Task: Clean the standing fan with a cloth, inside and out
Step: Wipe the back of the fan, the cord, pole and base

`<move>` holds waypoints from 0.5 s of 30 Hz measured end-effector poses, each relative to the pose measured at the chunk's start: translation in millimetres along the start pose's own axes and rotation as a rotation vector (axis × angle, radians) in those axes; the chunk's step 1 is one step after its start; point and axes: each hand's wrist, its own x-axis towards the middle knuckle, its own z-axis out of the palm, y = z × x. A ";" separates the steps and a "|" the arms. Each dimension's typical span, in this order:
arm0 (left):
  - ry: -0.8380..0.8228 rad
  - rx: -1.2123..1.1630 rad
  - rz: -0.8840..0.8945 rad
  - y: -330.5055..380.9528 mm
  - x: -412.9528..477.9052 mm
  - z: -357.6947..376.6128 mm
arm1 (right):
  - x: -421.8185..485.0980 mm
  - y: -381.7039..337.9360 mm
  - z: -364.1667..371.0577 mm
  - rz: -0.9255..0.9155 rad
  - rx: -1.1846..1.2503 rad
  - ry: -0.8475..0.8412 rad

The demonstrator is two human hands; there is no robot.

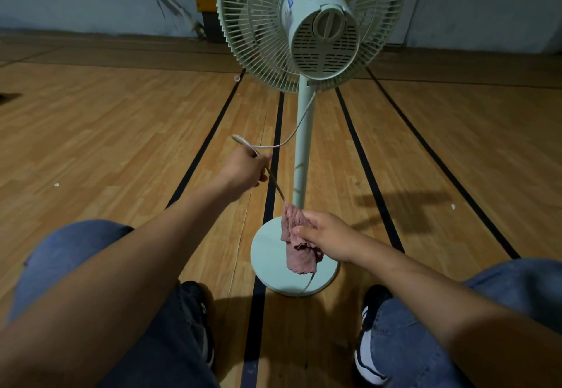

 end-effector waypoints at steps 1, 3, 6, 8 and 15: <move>0.034 -0.035 -0.011 0.3 3.6 -4.2 | -1.0 1.6 0.2 0.009 -0.015 -0.017; 0.101 -0.105 -0.022 -0.7 11.0 -11.7 | -2.9 3.0 0.8 0.029 -0.035 -0.052; 0.234 -0.175 -0.015 -1.9 23.1 -23.8 | -3.0 5.8 0.4 0.049 -0.082 -0.068; 0.311 -0.265 -0.032 -1.9 29.6 -32.6 | -2.1 8.1 -0.2 0.048 -0.111 -0.071; 0.253 -0.481 -0.046 -0.2 26.3 -35.5 | 4.0 10.0 0.8 0.096 0.049 -0.018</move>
